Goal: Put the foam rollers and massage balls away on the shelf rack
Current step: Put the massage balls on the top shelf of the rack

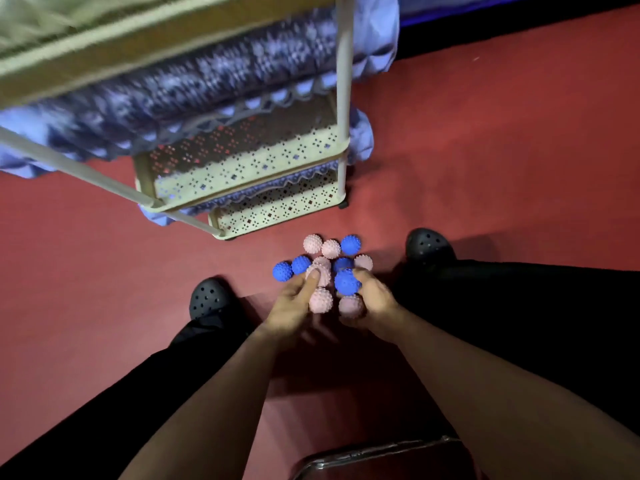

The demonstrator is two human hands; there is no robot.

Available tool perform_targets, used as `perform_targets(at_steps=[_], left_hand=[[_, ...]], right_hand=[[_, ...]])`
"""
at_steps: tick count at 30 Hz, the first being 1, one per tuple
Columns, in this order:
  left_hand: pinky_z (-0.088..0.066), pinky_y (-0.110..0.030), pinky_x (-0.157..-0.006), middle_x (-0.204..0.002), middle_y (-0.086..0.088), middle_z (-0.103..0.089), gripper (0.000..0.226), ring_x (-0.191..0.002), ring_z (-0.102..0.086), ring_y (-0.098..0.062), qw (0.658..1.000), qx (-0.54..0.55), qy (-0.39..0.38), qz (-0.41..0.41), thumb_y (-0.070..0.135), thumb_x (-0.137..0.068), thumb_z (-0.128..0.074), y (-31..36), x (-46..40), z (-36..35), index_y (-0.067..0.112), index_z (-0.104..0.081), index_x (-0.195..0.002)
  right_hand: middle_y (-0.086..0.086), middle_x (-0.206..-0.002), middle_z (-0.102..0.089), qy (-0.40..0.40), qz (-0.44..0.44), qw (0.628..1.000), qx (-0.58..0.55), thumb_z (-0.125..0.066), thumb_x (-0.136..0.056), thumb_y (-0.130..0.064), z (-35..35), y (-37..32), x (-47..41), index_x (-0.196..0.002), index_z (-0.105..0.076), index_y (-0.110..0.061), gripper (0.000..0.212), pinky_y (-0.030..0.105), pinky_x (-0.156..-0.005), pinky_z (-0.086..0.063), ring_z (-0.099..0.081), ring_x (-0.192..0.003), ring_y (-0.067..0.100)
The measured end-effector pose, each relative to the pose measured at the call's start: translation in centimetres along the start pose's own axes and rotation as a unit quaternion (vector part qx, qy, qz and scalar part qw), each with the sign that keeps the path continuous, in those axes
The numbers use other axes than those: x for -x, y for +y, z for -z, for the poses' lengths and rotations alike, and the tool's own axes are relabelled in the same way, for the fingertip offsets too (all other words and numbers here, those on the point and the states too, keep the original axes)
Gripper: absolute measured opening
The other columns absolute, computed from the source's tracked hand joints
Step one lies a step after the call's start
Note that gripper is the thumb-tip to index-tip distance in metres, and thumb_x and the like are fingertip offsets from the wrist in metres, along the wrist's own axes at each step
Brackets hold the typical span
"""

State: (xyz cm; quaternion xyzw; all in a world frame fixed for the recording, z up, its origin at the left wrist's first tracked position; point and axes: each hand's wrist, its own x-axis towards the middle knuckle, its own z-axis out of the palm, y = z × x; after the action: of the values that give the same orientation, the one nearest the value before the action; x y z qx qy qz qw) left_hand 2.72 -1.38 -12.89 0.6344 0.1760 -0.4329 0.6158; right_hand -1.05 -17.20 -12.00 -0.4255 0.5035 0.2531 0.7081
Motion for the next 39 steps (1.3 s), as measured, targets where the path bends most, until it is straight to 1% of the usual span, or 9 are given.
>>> perform_targets(at_steps=[2, 5, 9, 13, 17, 24, 30, 34, 39], left_hand=[[-0.046, -0.018, -0.054, -0.089, 0.004, -0.071, 0.047, -0.064, -0.061, -0.004, 0.998, 0.045, -0.033, 0.028, 0.057, -0.095, -0.055, 2.9, 2.4, -0.5, 0.022, -0.07, -0.123], [-0.047, -0.014, -0.041, -0.09, -0.004, -0.07, 0.053, -0.054, -0.061, -0.004, 0.986, 0.144, -0.075, 0.034, 0.051, -0.102, -0.046, 7.5, 6.8, -0.9, 0.01, -0.068, -0.126], [-0.047, -0.017, -0.036, -0.077, -0.008, -0.067, 0.058, -0.049, -0.062, -0.01, 0.971, 0.217, -0.101, -0.02, 0.054, -0.102, -0.036, 13.4, 13.2, -1.8, 0.004, -0.066, -0.103], [-0.048, -0.019, -0.04, -0.08, -0.005, -0.065, 0.051, -0.055, -0.06, -0.01, 0.961, 0.242, -0.094, -0.093, 0.056, -0.095, -0.048, 18.4, 19.3, -2.3, 0.009, -0.067, -0.102], [-0.054, -0.024, -0.052, -0.092, -0.016, -0.068, 0.055, -0.075, -0.067, -0.021, 0.945, 0.267, -0.117, -0.151, 0.053, -0.102, -0.042, 22.7, 25.1, -2.3, 0.003, -0.065, -0.102], [-0.054, -0.032, -0.057, -0.094, -0.014, -0.066, 0.053, -0.076, -0.064, -0.023, 0.918, 0.243, -0.118, -0.289, 0.053, -0.1, -0.044, 30.3, 35.5, -2.7, 0.005, -0.062, -0.112], [-0.043, -0.031, -0.065, -0.096, -0.002, -0.069, 0.051, -0.067, -0.06, -0.01, 0.874, 0.149, 0.006, -0.463, 0.053, -0.103, -0.041, 38.7, 44.3, -4.2, 0.012, -0.061, -0.125], [-0.043, -0.026, -0.07, -0.1, 0.006, -0.064, 0.038, -0.078, -0.055, -0.006, 0.797, 0.033, 0.174, -0.577, 0.046, -0.106, -0.039, 44.4, 48.8, -4.9, 0.018, -0.057, -0.123], [-0.046, -0.03, -0.08, -0.109, 0.001, -0.065, 0.041, -0.089, -0.057, -0.008, 0.712, -0.101, 0.242, -0.652, 0.051, -0.104, -0.042, 51.7, 52.6, -3.7, 0.018, -0.059, -0.122]], right_hand=[[0.009, -0.103, -0.068, -0.032, -0.006, 0.998, -0.05, -0.047, -0.1, -0.04, -0.5, -1.9, 3.0, -0.116, -0.064, -0.018, 0.033, 0.034, -0.061, -0.055, -0.06, -0.073, 0.023], [0.009, -0.092, -0.064, -0.09, 0.001, 0.989, -0.115, -0.045, -0.1, -0.043, -1.3, -5.3, 8.6, -0.101, -0.065, -0.015, 0.035, 0.036, -0.07, -0.05, -0.055, -0.071, 0.021], [0.011, -0.084, -0.058, -0.132, 0.049, 0.983, -0.115, -0.045, -0.1, -0.048, -2.4, -9.0, 15.9, -0.095, -0.061, -0.01, 0.041, 0.04, -0.072, -0.047, -0.054, -0.073, 0.024], [0.009, -0.083, -0.06, -0.174, 0.121, 0.975, -0.066, -0.049, -0.099, -0.038, -3.7, -11.7, 23.0, -0.101, -0.06, -0.011, 0.03, 0.037, -0.07, -0.05, -0.053, -0.07, 0.022], [0.016, -0.102, -0.065, -0.227, 0.183, 0.955, -0.053, -0.054, -0.099, -0.037, -5.1, -14.2, 28.7, -0.113, -0.062, -0.005, 0.036, 0.037, -0.07, -0.052, -0.061, -0.08, 0.026], [0.013, -0.112, -0.068, -0.257, 0.337, 0.906, -0.011, -0.053, -0.103, -0.038, -8.2, -19.2, 40.4, -0.131, -0.057, -0.011, 0.04, 0.042, -0.074, -0.055, -0.061, -0.088, 0.027], [0.01, -0.111, -0.069, -0.266, 0.493, 0.823, 0.095, -0.053, -0.102, -0.046, -11.7, -24.8, 52.1, -0.121, -0.057, -0.022, 0.031, 0.041, -0.076, -0.051, -0.06, -0.092, 0.025], [0.019, -0.117, -0.067, -0.183, 0.629, 0.734, 0.176, -0.057, -0.097, -0.055, -14.4, -28.3, 59.1, -0.122, -0.056, -0.025, 0.039, 0.035, -0.07, -0.054, -0.062, -0.087, 0.022], [0.002, -0.098, -0.07, -0.108, 0.734, 0.629, 0.232, -0.055, -0.1, -0.047, -16.9, -33.0, 65.5, -0.123, -0.054, -0.022, 0.034, 0.023, -0.062, -0.047, -0.06, -0.073, 0.007]])
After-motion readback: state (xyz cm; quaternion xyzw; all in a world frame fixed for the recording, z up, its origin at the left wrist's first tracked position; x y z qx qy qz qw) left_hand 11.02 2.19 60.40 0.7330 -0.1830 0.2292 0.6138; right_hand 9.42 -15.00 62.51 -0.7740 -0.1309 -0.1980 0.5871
